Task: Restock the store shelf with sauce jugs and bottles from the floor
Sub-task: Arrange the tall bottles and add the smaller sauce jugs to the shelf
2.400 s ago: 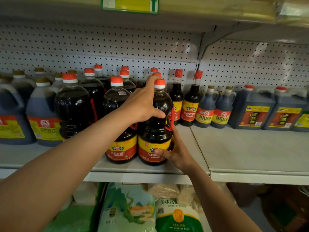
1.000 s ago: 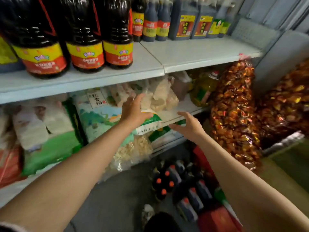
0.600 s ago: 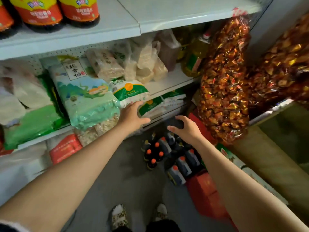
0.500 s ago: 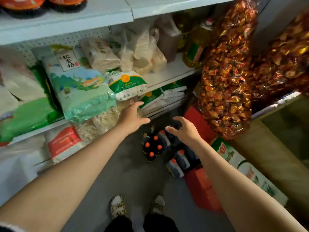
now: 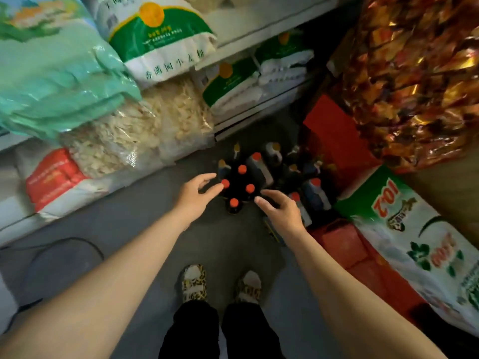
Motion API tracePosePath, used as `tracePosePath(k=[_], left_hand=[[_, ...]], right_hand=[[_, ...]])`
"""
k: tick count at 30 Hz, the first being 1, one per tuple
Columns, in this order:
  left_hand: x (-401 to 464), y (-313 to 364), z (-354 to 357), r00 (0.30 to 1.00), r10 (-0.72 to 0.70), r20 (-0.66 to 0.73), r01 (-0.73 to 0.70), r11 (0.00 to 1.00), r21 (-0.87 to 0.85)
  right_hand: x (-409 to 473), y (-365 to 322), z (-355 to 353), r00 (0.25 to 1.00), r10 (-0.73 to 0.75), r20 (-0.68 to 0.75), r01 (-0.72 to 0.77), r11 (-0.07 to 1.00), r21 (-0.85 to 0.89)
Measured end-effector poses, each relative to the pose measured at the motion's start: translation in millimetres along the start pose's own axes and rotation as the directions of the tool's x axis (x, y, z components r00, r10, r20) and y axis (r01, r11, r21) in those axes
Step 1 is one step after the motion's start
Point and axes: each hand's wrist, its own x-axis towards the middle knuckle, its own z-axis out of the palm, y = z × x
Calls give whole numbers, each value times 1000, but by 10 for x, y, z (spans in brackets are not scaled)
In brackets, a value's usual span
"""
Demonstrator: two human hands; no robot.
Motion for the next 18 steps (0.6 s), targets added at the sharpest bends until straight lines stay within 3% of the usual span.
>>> tracePosePath(k=[9, 18], left_hand=[[1577, -1517, 756, 997, -52, 48, 59, 986, -153], [2358, -2223, 1114, 986, 154, 69, -147, 984, -100]], right_hand=[[1170, 1495, 1272, 1000, 29, 5, -29, 958, 287], [1638, 2052, 1931, 995, -83, -48, 96, 890, 446]])
